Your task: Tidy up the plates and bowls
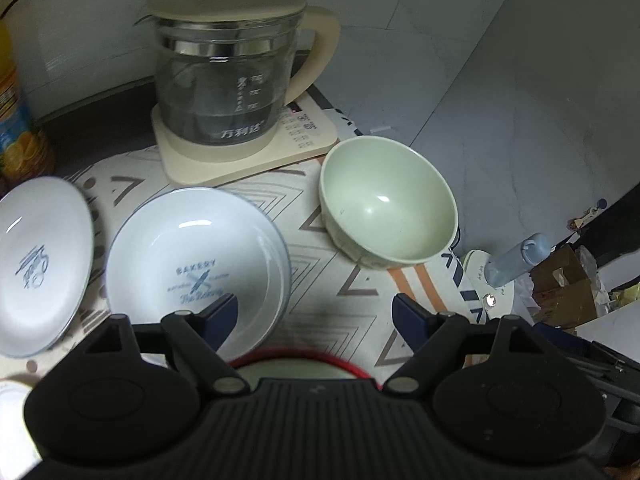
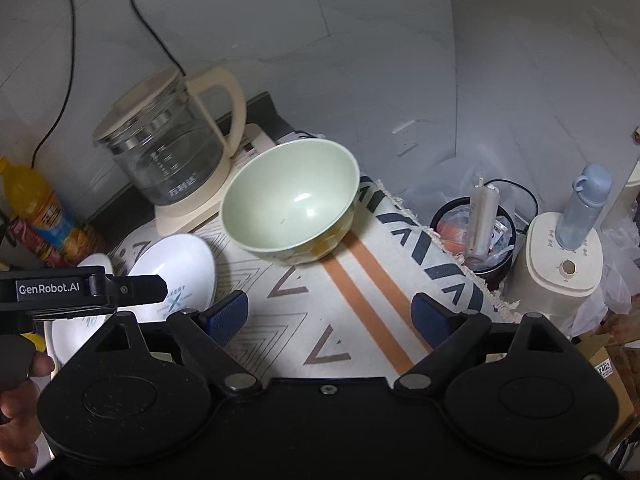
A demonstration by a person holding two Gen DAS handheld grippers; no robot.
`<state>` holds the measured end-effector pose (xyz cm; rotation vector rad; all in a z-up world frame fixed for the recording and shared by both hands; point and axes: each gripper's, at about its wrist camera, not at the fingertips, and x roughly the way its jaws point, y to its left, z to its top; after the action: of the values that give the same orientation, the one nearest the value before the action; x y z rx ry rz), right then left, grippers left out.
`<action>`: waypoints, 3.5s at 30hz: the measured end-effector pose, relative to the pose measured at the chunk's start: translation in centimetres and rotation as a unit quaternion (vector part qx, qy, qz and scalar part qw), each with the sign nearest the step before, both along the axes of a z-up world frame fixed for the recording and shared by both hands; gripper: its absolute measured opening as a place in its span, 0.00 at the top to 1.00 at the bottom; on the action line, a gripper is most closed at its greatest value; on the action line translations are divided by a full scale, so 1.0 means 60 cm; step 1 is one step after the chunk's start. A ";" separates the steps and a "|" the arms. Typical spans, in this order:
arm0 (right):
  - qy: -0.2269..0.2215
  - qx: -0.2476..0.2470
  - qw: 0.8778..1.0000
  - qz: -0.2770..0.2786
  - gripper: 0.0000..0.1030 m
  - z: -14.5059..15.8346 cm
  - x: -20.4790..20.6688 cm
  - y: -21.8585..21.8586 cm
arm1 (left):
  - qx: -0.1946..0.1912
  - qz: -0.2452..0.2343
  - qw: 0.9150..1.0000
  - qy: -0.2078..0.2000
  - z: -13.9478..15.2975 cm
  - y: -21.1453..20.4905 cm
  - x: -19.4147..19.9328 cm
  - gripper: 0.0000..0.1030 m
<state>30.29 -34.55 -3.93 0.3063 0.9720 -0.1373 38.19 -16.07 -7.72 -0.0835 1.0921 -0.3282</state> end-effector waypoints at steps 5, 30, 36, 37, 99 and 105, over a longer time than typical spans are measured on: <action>-0.001 0.000 1.000 -0.012 0.16 -0.006 0.023 -0.011 | -0.006 -0.009 1.000 0.000 -0.009 -0.017 0.026 0.20; 0.050 0.054 0.996 -0.047 0.43 -0.106 0.144 -0.042 | -0.011 -0.022 0.999 0.048 -0.113 -0.082 0.135 0.59; 0.062 0.071 0.994 -0.048 0.59 -0.134 0.168 -0.040 | -0.011 -0.018 0.998 0.055 -0.129 -0.097 0.150 0.78; 0.063 0.075 0.994 -0.047 0.64 -0.139 0.173 -0.040 | -0.010 -0.016 0.998 0.053 -0.130 -0.098 0.151 0.79; -0.009 0.032 0.996 0.077 0.76 0.037 -0.055 0.084 | -0.035 0.077 0.996 -0.003 0.033 0.027 -0.171 0.81; -0.001 0.034 0.995 0.094 0.76 0.033 -0.073 0.102 | -0.034 0.092 0.995 0.005 0.025 0.048 -0.195 0.81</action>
<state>25.91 -28.43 -1.92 0.2763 0.9994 0.0671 26.46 -13.18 -6.25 -0.2441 1.0753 -0.1995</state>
